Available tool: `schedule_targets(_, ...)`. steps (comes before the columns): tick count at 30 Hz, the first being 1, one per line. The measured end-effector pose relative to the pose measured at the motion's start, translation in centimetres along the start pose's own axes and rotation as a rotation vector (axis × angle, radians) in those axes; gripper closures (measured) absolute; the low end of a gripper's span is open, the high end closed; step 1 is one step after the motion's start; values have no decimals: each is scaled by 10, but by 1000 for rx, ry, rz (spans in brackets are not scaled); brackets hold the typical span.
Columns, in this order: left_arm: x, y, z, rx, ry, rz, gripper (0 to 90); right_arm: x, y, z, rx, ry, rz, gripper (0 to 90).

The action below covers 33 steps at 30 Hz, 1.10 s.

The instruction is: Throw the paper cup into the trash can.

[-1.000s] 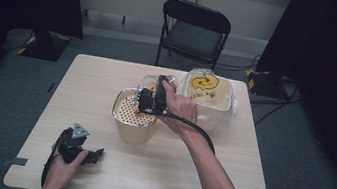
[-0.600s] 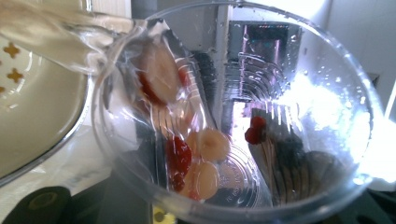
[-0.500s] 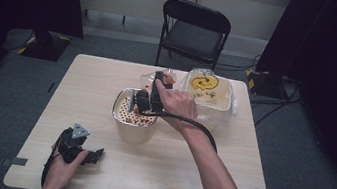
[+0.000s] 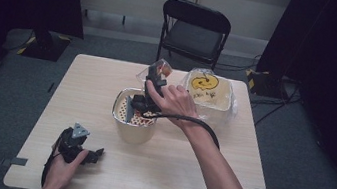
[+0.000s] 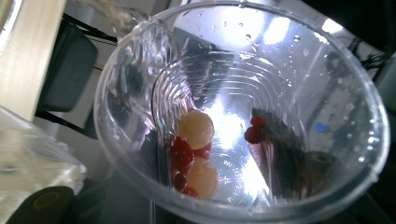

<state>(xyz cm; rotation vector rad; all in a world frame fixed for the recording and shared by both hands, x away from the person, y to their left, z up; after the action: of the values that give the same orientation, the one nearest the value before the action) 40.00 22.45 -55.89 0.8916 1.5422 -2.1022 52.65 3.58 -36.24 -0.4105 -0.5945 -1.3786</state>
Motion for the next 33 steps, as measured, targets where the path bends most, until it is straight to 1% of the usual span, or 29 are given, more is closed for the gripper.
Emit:
schedule_targets(1, 0, 0, 0, 0, 0, 0, 0, 0, 0, 0, 0, 0, 0, 549)
schedule_targets(2, 0, 0, 0, 0, 0, 0, 0, 0, -1, 2, 20, -27, -7, 550)
schedule_targets(3, 0, 0, 0, 0, 0, 0, 0, 0, -2, 3, 31, -38, -12, 550)
schedule_targets(4, 0, 0, 0, 0, 0, 0, 0, -2, -2, 5, 45, -76, -1, 550)
schedule_targets(5, 0, 0, 0, 0, 0, 0, 0, -2, -3, 7, 59, -95, -6, 551)
schedule_targets(6, 0, 0, 0, 0, 0, 0, 0, -3, -2, 8, 70, -128, -7, 551)
schedule_targets(7, 0, 0, 0, 0, 0, 0, 0, -3, -2, 8, 70, -128, -7, 551)
schedule_targets(8, 0, 0, 0, 0, 0, 0, 0, -3, -2, 8, 71, -142, -14, 551)
schedule_targets(9, 0, 0, 0, 0, 0, 0, 0, -3, -2, 8, 76, -181, -19, 551)
schedule_targets(10, 0, 0, 0, 0, 0, -1, 0, -3, -2, 7, 69, -204, -20, 551)
schedule_targets(11, 0, 0, 0, 0, 0, -1, 0, -3, -2, 5, 59, -203, -20, 551)
schedule_targets(12, 0, 0, 0, 0, -1, 0, 0, -3, -2, 5, 63, -216, -19, 552)
schedule_targets(13, 0, 0, 0, 0, -1, 0, 0, -3, -2, 5, 60, -217, -23, 552)
schedule_targets(14, 0, 0, 0, 0, -1, -1, 0, -3, -2, 5, 68, -224, -24, 554)
schedule_targets(15, 0, 0, 0, 0, -1, -1, 0, -4, -1, 4, 74, -246, -17, 554)
schedule_targets(16, 0, 0, 0, 0, 0, -1, 0, -4, -2, 3, 78, -258, -18, 554)
schedule_targets(19, 0, 0, 0, 1, -1, -1, 0, -3, -2, 3, 71, -244, -24, 554)
schedule_targets(20, 0, 0, 0, 0, 0, -1, 0, -2, -2, 4, 78, -245, -29, 555)
schedule_targets(22, 0, 0, 0, 0, 1, -1, 0, -1, -2, 5, 76, -259, -28, 555)
schedule_targets(23, 0, 0, 0, 0, 1, -2, 0, -1, -4, 5, 74, -254, -31, 555)
schedule_targets(25, 0, 0, 0, -1, 0, -1, 0, -1, -5, 5, 76, -260, -28, 556)
schedule_targets(26, 0, 0, 0, 0, 0, -1, 0, -1, -6, 4, 87, -276, -32, 557)
schedule_targets(29, 0, 0, 0, 0, -1, 0, 0, 0, -6, 2, 80, -274, -27, 558)
schedule_targets(30, 0, 0, 0, -1, 0, -1, 0, 0, -5, 1, 79, -284, -29, 558)
schedule_targets(32, 0, 0, 0, -1, 0, -1, 0, 1, -5, 1, 68, -269, -26, 558)
schedule_targets(33, 0, 0, 0, 0, -1, 0, 0, 1, -4, 1, 76, -275, -26, 559)
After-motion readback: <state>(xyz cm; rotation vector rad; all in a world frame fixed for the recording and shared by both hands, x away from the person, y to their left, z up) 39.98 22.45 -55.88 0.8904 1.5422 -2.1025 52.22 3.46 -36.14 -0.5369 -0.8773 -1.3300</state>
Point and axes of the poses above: each handheld gripper's, and its own axes: y roughly forward along the jaws, x roughly out of its underside, z roughly to its right, the point moved 8 cm from there along y, roughly forward along the jaws, and after that the axes turned 15 degrees about -y, right-handed, at the moved point
